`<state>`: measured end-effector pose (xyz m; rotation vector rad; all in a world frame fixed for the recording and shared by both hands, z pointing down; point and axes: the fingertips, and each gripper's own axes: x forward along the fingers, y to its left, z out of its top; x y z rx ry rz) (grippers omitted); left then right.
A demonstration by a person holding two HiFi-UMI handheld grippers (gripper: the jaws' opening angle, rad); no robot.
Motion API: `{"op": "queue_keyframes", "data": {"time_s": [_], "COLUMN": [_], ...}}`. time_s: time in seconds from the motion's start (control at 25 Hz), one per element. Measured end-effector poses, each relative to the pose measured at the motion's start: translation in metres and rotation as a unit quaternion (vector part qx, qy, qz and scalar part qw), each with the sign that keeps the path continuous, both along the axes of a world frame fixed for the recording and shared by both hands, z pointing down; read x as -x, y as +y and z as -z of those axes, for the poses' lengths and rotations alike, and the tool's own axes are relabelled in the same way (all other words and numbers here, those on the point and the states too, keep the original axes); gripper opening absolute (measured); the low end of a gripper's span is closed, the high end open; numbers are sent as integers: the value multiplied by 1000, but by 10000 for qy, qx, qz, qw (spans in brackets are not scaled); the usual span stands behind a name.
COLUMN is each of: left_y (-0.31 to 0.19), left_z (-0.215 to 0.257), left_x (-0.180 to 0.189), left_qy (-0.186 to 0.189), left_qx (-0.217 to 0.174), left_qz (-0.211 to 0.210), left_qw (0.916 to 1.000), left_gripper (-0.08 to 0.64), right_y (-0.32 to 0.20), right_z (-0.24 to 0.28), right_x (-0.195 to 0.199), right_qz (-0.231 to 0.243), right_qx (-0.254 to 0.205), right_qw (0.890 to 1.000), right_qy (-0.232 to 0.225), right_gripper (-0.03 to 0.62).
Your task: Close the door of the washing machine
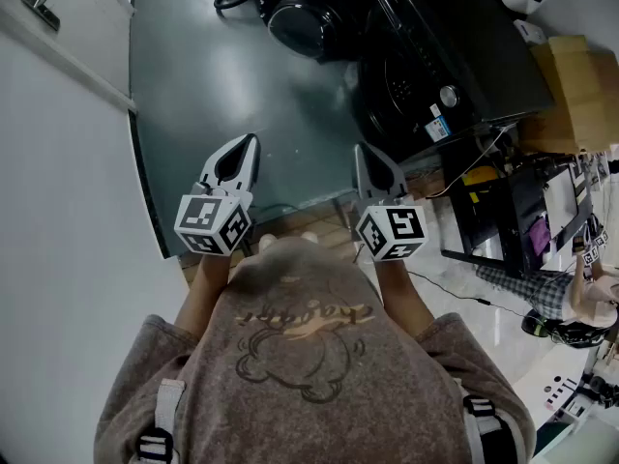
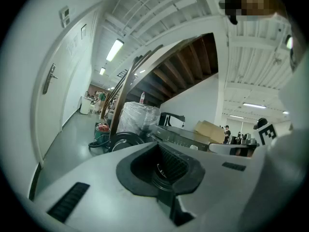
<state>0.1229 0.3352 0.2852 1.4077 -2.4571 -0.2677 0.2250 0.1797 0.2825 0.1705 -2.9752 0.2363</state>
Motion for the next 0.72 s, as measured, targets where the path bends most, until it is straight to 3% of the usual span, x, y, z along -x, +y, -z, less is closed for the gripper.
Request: {"op": "queue_keyframes", "data": {"time_s": [0.4,0.72], "left_y": [-6,-14], "left_z": [0,12], "left_x": [-6,-5], "left_qy": [-89,-165], "left_qx": [52,-239], "left_qz": [193,351], "left_qw": [9998,9990], "left_gripper": [2,2], "right_y": [2,-11], "right_z": [-6,-8], "right_x": [-2,-4], "right_qz": [362,456], "right_qx": [49,18], "right_qw": [9993,9989], "right_qy": [45,40], "right_gripper": [-8,-8]}}
